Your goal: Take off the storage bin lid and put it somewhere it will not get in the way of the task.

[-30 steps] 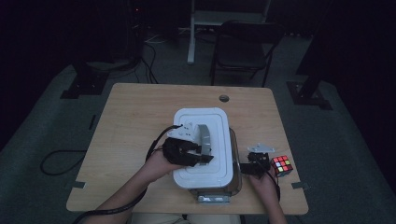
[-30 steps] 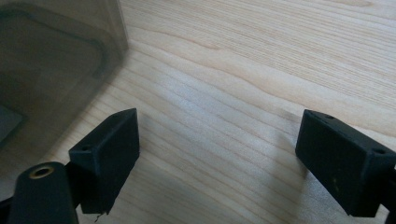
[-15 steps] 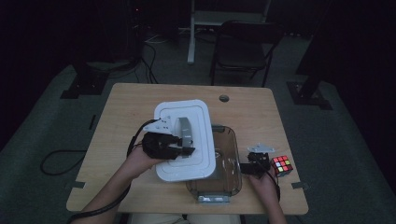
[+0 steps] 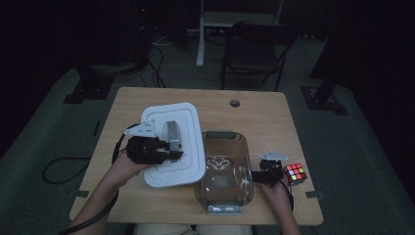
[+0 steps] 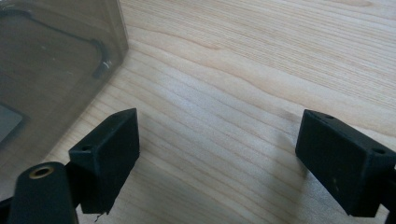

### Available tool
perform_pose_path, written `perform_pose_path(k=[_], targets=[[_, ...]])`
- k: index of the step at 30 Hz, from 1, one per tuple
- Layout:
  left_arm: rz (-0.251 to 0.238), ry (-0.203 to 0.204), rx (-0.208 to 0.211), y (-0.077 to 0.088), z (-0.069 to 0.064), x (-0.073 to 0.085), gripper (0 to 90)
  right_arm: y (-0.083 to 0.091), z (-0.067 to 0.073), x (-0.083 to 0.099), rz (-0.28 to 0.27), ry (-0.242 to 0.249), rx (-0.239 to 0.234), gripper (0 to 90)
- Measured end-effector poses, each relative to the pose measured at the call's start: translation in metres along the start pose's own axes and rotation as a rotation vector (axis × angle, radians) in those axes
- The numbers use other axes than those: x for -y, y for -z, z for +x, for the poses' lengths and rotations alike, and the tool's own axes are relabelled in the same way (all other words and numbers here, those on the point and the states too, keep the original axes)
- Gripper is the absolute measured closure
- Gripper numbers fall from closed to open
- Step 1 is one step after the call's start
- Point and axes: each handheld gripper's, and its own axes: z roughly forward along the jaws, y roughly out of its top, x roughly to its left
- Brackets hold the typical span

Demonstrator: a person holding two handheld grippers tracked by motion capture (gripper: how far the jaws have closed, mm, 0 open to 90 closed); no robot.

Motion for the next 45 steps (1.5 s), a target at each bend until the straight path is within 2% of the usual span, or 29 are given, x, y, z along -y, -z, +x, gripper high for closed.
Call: perform_pose_path(k=[5, 9, 15, 23, 34, 45], targets=[[0.000, 0.008, -0.012, 0.010, 0.009, 0.011, 68.3, 0.000, 0.000, 0.000, 0.003, -0.003, -0.001, 13.4], [0.005, 0.032, -0.017, 0.015, 0.018, 0.023, 68.2, 0.000, 0.000, 0.000, 0.002, -0.003, -0.001, 13.4], [0.014, 0.047, 0.005, 0.009, 0.030, 0.039, 68.2, 0.000, 0.000, 0.000, 0.002, -0.003, -0.001, 13.3], [0.041, 0.067, 0.052, -0.019, 0.049, 0.064, 68.1, 0.000, 0.000, 0.000, 0.002, -0.002, -0.001, 13.4], [0.098, 0.093, 0.112, -0.056, 0.062, 0.088, 68.1, 0.000, 0.000, 0.000, 0.002, -0.001, -0.001, 13.4], [0.127, 0.132, 0.140, -0.074, 0.075, 0.104, 68.0, 0.000, 0.000, 0.000, 0.002, -0.002, -0.001, 13.3]])
